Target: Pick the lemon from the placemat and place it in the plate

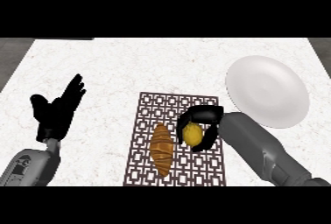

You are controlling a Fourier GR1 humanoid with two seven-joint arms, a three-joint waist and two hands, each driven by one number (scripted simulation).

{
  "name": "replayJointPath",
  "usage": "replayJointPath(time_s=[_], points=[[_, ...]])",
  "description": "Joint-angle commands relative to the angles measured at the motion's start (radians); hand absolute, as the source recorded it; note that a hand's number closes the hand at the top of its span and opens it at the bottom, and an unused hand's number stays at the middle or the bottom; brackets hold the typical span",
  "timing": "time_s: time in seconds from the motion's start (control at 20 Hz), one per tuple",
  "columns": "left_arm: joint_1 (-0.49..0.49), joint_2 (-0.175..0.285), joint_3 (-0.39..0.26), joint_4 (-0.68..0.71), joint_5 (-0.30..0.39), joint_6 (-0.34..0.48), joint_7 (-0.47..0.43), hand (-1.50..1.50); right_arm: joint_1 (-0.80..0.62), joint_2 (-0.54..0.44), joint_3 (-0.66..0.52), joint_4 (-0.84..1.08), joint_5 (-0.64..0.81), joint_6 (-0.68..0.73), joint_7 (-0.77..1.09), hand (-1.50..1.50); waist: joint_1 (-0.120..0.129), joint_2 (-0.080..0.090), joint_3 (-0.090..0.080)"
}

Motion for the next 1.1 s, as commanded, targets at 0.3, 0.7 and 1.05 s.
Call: replayJointPath(time_s=[0.3, 0.7, 1.05], points=[[0.058, -0.002, 0.015, -0.016, -0.019, -0.012, -0.03, 0.0, -0.01, -0.012, -0.048, 0.026, -0.071, 0.136, -0.154, 1.5, -0.01, -0.004, 0.0], [0.102, 0.008, 0.061, 0.02, -0.019, 0.013, -0.028, 0.0, 0.137, -0.194, 0.015, -0.194, 0.149, -0.429, 0.159, 1.5, -0.117, -0.049, -0.005], [0.141, 0.021, 0.085, -0.021, -0.006, 0.017, -0.02, 0.0, 0.268, -0.304, -0.199, -0.505, 0.044, -0.697, 0.229, 1.5, -0.145, -0.054, -0.003]])
